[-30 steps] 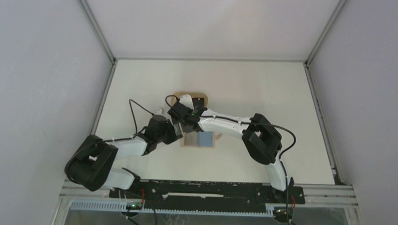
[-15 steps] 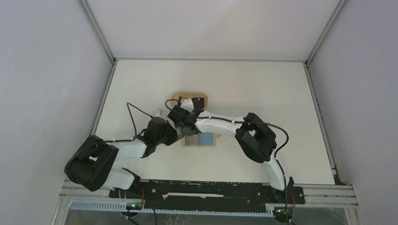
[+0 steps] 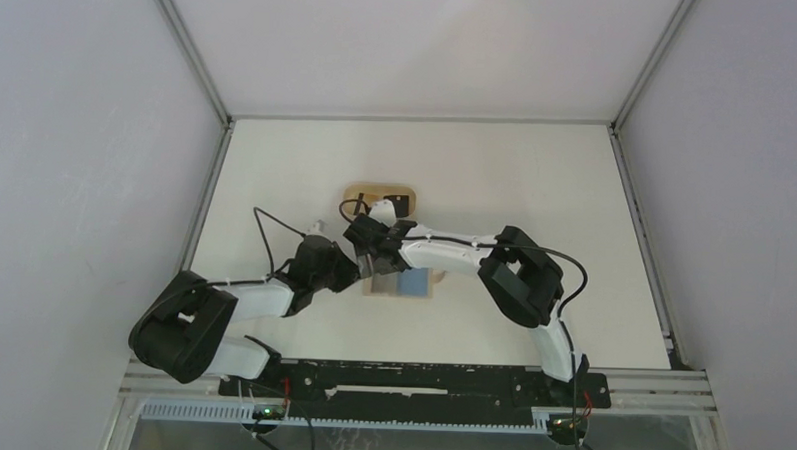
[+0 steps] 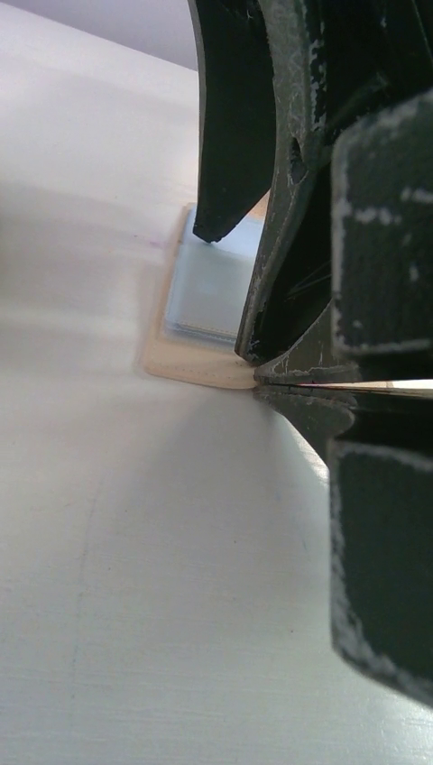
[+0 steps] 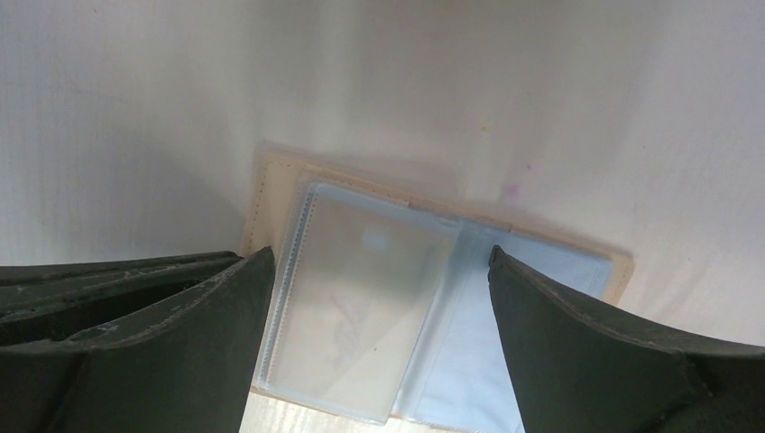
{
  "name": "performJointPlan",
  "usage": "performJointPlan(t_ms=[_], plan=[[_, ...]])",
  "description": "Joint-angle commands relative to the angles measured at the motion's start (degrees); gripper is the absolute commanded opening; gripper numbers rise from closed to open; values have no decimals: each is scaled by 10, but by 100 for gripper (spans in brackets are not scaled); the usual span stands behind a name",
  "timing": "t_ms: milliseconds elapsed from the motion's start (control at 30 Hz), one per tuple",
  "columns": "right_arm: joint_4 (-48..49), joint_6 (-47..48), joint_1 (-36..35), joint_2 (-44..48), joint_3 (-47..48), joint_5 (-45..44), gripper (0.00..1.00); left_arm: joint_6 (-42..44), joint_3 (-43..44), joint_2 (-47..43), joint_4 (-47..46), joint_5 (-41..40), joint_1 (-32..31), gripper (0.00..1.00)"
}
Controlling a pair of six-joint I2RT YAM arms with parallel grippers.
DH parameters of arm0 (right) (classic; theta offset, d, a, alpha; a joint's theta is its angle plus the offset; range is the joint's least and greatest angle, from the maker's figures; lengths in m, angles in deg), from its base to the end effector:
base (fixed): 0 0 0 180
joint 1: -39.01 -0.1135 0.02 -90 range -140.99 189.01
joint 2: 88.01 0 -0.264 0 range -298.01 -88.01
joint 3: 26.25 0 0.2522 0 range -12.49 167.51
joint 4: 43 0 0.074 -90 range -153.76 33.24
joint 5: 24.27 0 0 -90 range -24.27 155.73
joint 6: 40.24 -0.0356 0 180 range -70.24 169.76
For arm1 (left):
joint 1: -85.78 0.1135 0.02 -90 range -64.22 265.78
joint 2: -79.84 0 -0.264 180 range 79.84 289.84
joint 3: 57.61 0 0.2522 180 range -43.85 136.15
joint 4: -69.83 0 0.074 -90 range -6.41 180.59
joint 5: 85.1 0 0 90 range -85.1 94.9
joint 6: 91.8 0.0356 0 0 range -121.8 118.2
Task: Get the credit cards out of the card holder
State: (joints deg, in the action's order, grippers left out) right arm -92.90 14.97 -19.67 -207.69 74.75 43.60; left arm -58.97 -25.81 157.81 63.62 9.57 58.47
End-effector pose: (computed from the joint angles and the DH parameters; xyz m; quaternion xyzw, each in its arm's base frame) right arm 0.2343 0.3593 0.1625 -0.1647 0.9508 0.0036 0.2623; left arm 0.1973 -0.1051 0.1195 -0.2166 0.8793 -0.3114 0.2880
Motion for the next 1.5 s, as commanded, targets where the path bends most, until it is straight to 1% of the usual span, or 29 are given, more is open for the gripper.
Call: performJointPlan(t_ms=[0,233,267,333,633,733,1000,1300,1467], plan=[[-66,9,-1,33,-27,-4,96,-1,-12,-1,32,-45,2,0],[-77,8,-9,54,-48,-9,97,-5,-11,1,39,-45,2,0],[-79,7,-9,56,-48,-9,97,-6,-11,1,41,-60,2,0],[-78,7,-11,59,-48,-8,97,-7,-10,1,41,-64,2,0],[-73,12,-15,51,-37,5,97,-12,-13,-3,44,-72,3,0],[-71,17,-14,52,-30,4,100,-11,-7,6,40,-68,2,0],[-68,19,-14,74,-48,0,100,-10,-4,16,41,-65,3,0],[-94,15,-17,75,-38,-9,100,-17,-15,13,37,-72,2,0],[-71,26,-17,81,-34,-1,100,-10,-7,28,26,-56,2,0]])
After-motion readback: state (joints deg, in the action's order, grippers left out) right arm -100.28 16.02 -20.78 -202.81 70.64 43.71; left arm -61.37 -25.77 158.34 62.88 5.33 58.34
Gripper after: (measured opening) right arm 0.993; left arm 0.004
